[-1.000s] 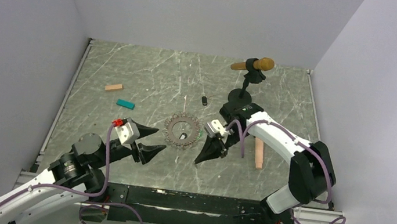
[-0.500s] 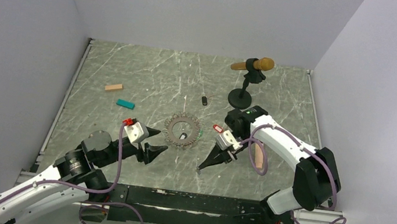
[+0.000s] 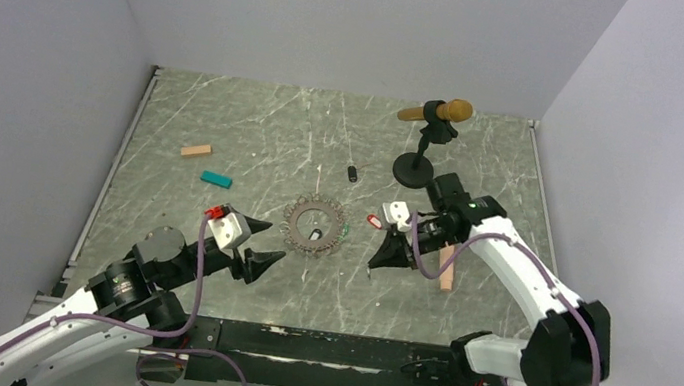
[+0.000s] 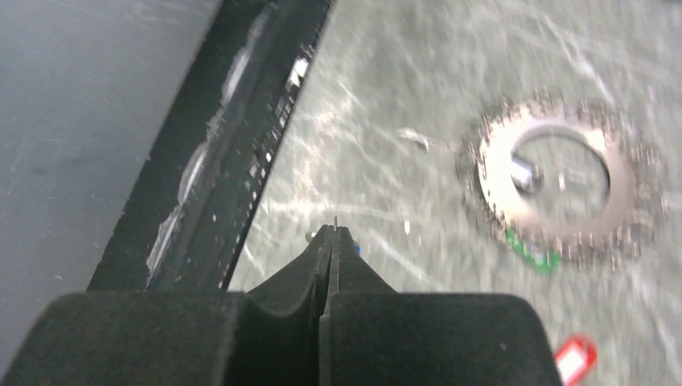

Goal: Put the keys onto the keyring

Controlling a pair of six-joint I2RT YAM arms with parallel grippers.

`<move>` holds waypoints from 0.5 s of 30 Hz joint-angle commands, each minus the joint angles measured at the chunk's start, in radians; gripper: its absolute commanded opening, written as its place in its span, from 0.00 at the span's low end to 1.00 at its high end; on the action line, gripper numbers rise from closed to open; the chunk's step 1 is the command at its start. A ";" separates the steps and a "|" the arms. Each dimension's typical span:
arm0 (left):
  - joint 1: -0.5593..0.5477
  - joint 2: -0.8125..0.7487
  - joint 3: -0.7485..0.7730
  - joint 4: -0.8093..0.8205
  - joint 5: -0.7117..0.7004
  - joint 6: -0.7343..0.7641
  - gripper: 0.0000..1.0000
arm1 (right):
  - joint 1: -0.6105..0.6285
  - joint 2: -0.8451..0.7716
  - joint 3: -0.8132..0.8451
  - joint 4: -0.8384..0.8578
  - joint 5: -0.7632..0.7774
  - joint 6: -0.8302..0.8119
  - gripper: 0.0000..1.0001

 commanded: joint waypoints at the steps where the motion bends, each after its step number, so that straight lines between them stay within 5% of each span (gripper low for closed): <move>1: 0.004 0.025 0.047 0.010 -0.007 0.052 0.67 | -0.085 -0.134 -0.027 0.054 0.298 0.285 0.00; 8: 0.004 0.032 0.045 0.019 0.019 0.071 0.67 | -0.174 -0.198 -0.122 0.051 0.594 0.370 0.00; 15: 0.004 -0.007 0.035 -0.006 0.016 0.070 0.67 | -0.161 0.069 -0.143 0.234 0.692 0.472 0.00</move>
